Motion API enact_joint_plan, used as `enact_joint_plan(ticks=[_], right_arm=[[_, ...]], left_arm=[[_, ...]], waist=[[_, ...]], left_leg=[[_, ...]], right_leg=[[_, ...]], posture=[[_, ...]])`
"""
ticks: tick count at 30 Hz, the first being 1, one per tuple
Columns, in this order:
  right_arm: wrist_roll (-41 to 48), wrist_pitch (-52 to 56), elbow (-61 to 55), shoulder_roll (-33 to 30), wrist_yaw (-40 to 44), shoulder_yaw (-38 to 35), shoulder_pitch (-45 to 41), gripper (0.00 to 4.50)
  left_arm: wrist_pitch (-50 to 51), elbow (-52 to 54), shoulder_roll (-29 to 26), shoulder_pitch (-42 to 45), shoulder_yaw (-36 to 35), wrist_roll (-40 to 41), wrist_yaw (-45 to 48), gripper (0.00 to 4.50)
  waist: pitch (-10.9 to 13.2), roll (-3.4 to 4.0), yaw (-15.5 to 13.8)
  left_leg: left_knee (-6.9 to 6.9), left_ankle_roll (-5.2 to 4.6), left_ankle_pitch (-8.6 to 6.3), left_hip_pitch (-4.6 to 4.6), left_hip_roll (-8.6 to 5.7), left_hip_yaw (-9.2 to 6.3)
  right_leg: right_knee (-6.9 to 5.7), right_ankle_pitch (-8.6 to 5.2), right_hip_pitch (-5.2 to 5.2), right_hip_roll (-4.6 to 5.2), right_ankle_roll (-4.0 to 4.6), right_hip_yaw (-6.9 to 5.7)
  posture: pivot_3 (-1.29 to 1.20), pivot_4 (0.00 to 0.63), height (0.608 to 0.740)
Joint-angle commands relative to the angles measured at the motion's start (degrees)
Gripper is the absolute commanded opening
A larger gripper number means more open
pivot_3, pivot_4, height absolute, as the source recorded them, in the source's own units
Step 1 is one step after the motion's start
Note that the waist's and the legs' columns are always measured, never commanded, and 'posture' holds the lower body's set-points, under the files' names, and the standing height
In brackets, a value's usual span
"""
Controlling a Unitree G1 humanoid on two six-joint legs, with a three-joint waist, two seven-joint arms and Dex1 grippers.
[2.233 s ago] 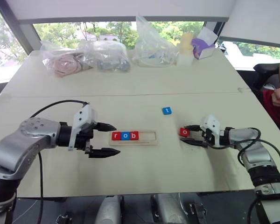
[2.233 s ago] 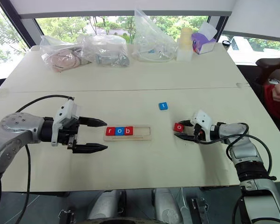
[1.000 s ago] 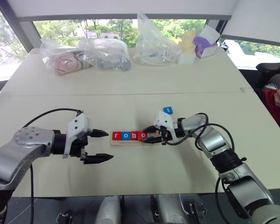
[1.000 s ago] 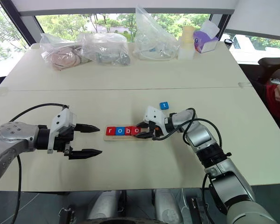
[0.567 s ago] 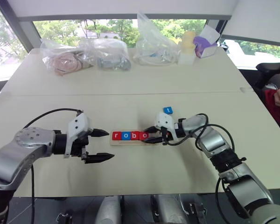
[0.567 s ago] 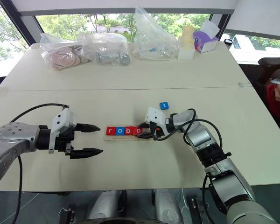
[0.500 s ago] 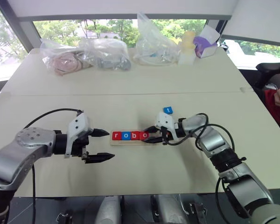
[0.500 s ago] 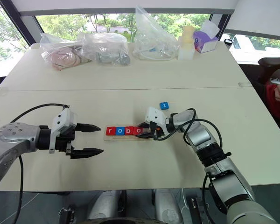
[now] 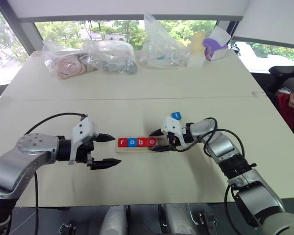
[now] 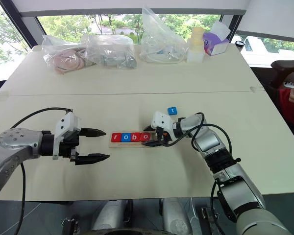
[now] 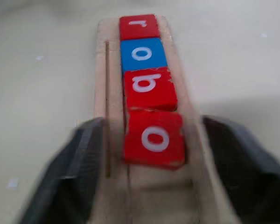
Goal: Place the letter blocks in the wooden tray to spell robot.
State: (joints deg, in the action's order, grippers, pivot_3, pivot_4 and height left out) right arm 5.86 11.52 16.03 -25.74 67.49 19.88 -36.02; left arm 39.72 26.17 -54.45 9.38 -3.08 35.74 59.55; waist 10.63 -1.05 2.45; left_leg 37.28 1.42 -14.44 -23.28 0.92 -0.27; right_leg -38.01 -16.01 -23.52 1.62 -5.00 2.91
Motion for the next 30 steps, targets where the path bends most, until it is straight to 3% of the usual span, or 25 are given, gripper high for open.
enact_joint_plan(ticks=[1, 7, 15, 24, 30], right_arm=[[0.8, -0.3, -1.3, 0.1, -1.3, -2.6, -1.1, 3.63], [2.9, 1.4, -4.2, -1.5, -3.3, -7.5, -1.3, 3.63], [2.3, 3.4, -17.0, -6.6, -6.3, -9.2, 7.2, 3.63], [1.2, 20.0, -17.2, 3.1, -36.5, -22.3, 6.3, 3.63], [3.1, 31.9, -21.5, 10.3, -47.2, -24.8, 6.9, 3.63]], left_arm=[[-0.2, 1.2, 0.0, 0.7, -1.1, 0.6, -0.1, 4.5], [-0.2, 1.2, 0.2, 0.8, -1.2, 0.6, -0.1, 4.5], [-0.4, 0.5, 0.1, 1.2, -1.2, 0.6, 0.3, 4.5], [0.3, -2.6, 7.9, 10.3, -4.3, 3.8, -6.1, 4.5], [-1.0, -4.5, 8.8, 13.6, -2.0, 0.8, -7.1, 4.5]], waist=[[0.0, 0.0, 0.0], [0.0, 0.0, 0.0], [0.0, -0.01, -0.2], [0.0, -0.04, -0.1], [0.0, -0.04, 0.0]], left_leg=[[0.0, 0.0, 0.0, 0.0, 0.0, 0.0], [0.0, 0.0, 0.0, 0.0, -0.01, 0.0], [-0.03, 0.0, 0.0, -0.02, -0.02, -0.04], [0.08, 0.15, 0.09, 0.01, -0.02, -0.04], [-0.1, 0.15, 0.09, -0.07, -0.04, -0.05]], right_leg=[[0.0, 0.0, 0.0, 0.0, 0.0, 0.0], [0.0, 0.0, 0.0, 0.01, 0.0, 0.0], [0.01, 0.0, 0.01, 0.03, 0.0, -0.03], [-0.09, 0.01, 0.03, -0.03, 0.0, 0.0], [-0.09, 0.01, -0.12, -0.02, -0.01, 0.02]], posture=[[0.0, 0.15, 0.735], [0.0, 0.15, 0.735], [0.0, 0.15, 0.735], [0.0, 0.15, 0.735], [0.0, 0.15, 0.735]])
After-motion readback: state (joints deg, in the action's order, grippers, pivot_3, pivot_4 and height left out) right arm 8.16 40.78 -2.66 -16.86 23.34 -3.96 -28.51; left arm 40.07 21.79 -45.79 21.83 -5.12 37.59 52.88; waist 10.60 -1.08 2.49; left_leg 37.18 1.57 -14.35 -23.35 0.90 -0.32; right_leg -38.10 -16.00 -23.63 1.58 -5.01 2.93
